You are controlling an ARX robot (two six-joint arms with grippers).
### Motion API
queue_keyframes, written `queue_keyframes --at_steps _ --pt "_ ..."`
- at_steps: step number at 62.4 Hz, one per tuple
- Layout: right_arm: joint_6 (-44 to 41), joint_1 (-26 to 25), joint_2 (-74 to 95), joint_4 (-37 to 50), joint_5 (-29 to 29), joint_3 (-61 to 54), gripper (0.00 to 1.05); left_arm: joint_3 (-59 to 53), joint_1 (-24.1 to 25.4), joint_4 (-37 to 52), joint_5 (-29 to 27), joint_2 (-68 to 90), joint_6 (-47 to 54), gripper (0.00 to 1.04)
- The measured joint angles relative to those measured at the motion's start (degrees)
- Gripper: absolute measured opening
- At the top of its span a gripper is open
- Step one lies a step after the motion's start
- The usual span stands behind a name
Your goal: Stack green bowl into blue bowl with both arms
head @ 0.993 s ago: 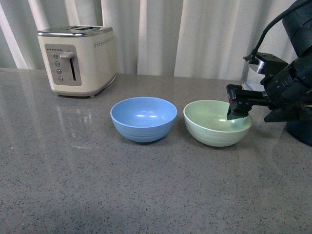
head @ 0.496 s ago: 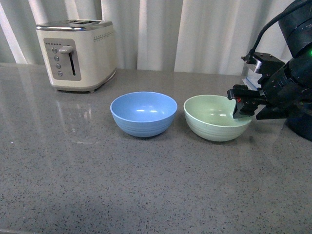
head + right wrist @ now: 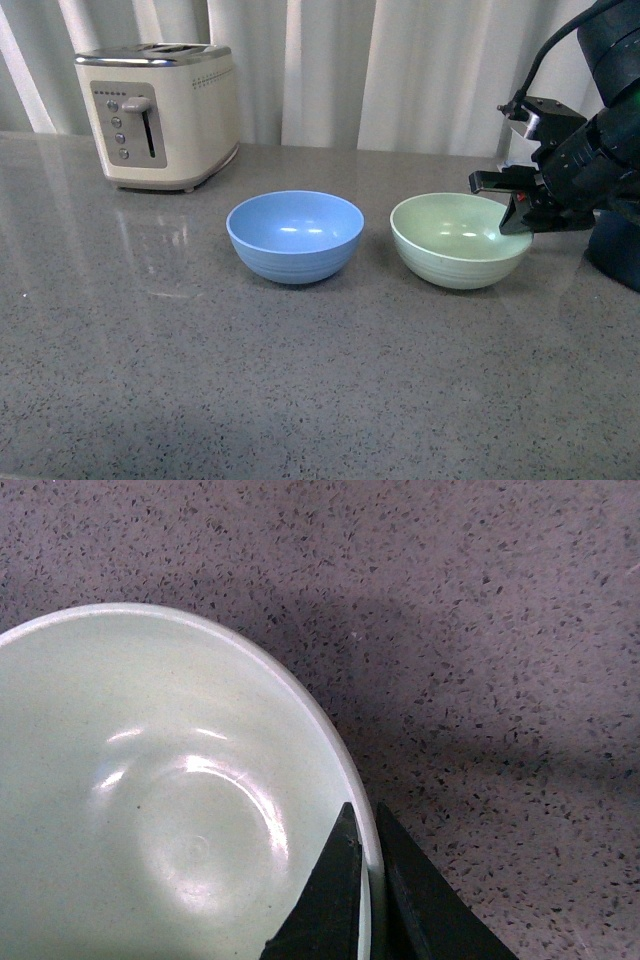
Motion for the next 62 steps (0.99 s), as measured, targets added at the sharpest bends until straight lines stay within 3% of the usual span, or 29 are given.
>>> queue_keyframes --at_steps 13,32,62 --pt "-0.6 0.7 -2.8 -2.4 -2.3 2.2 0.01 0.0 0.0 0.0 0.0 0.0 0.0 0.98" --pt "-1.4 7.5 -7.3 -5.1 -5.8 4.8 0.01 0.0 0.0 0.0 0.0 0.0 0.0 0.98" --pt "-2.9 13.2 -0.4 -7.5 -6.9 14.5 0.01 0.0 0.0 0.0 0.0 0.0 0.0 0.98"
